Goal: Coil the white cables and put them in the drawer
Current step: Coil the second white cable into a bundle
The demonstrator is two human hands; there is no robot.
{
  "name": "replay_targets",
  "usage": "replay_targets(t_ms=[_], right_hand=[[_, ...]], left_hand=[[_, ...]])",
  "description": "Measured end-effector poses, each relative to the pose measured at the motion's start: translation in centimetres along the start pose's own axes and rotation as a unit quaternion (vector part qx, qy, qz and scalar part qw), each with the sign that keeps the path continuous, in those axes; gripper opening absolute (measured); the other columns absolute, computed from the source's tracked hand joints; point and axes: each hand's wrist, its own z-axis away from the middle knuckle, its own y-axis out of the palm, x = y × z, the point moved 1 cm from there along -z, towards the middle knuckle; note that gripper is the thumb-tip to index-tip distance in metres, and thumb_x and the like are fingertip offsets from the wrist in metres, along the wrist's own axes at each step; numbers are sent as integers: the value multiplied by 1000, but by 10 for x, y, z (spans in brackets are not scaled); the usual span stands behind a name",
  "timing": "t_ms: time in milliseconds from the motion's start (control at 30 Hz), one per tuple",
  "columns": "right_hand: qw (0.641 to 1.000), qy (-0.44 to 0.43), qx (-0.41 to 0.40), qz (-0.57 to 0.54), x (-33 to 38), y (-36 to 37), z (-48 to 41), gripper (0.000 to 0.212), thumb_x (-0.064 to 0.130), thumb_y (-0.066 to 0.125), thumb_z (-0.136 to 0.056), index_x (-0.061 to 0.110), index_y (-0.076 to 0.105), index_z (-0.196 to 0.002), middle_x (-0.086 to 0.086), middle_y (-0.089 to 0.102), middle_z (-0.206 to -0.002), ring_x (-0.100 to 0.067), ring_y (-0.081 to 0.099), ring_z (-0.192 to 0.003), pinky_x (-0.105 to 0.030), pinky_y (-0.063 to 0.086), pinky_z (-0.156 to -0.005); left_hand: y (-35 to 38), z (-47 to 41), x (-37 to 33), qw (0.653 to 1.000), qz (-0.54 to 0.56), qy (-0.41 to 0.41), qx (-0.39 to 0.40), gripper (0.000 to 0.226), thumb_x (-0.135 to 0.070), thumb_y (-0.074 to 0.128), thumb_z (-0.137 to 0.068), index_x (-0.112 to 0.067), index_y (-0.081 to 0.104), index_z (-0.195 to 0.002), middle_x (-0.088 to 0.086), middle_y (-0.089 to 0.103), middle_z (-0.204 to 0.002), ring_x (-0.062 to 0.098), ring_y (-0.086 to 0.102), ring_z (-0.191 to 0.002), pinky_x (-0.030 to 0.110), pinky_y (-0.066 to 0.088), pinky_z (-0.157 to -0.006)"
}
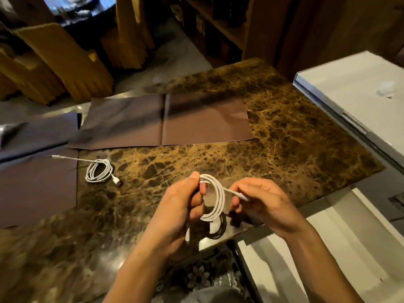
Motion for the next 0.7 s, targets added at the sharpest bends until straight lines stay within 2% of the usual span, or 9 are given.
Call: replay_targets(t_ms=[100,200,267,333,400,467,533,633,700], right_hand=[[996,-12,41,80,1,36,-13,25,20,64,-93,-1,74,-104,-12,63,-68,-17,58,-63,-24,50,-60],[997,-38,-6,63,4,60,-23,23,21,65,-89,3,77,-94,-9,60,-60,-14,53,-54,-19,46,-52],[996,-41,-23,81,4,79,-33,23,22,64,-86,5,78,-93,-10,62,-61,-15,54,-54,-20,47,-51],[991,-36,15,130,1,101,-41,21,15,60,-91,5,77,-97,-13,66,-66,-18,58,-59,-23,50,-56],[977,-24,59,202,-5,127,-50,23,10,56,-95,6,77,-104,-15,72,-76,-22,65,-68,-25,54,-67],[957,-29,94,272,-10,152,-59,25,13,53,-100,8,75,-110,-15,75,-89,-33,69,-81,-33,57,-77],[939,-34,121,320,-17,180,-68,28,21,51,-103,10,75,-107,-11,75,-91,-37,67,-84,-45,55,-79],[932,-46,89,348,-33,215,-78,19,28,61,-98,18,77,-99,0,75,-87,-14,68,-77,-29,51,-71],[928,-70,38,363,-46,222,-84,13,28,66,-95,19,76,-96,-3,76,-86,-20,70,-79,-37,54,-72]], left_hand=[[-37,13,-13,1000,2,7,9,39,-32,42,-104,-6,59,-80,-4,32,-53,7,25,-41,34,7,-56],[-71,27,-29,1000,-7,24,10,31,-20,47,-101,-3,60,-79,1,48,-58,4,30,-43,21,13,-45],[-97,39,-39,999,-29,35,4,28,-15,48,-101,-8,53,-75,-1,47,-58,3,29,-46,19,13,-45],[-118,46,-45,999,-11,44,5,30,-17,48,-102,-11,49,-73,-1,35,-59,3,25,-45,19,12,-44],[-140,51,-49,999,20,43,-9,34,-18,44,-104,-10,53,-72,-2,32,-57,3,24,-42,15,14,-40],[-157,54,-51,998,14,48,-24,37,-23,45,-104,-10,57,-71,-3,34,-55,3,25,-40,13,19,-38],[-170,56,-49,997,-28,59,-37,39,-30,48,-103,-13,59,-70,-3,36,-56,5,27,-44,16,21,-42],[-184,56,-45,990,-92,86,-63,41,-33,50,-102,-19,61,-66,7,34,-61,11,29,-52,19,26,-46],[-189,58,-44,985,-109,115,-74,41,-30,51,-102,-21,67,-66,9,46,-60,12,40,-54,20,33,-49]])
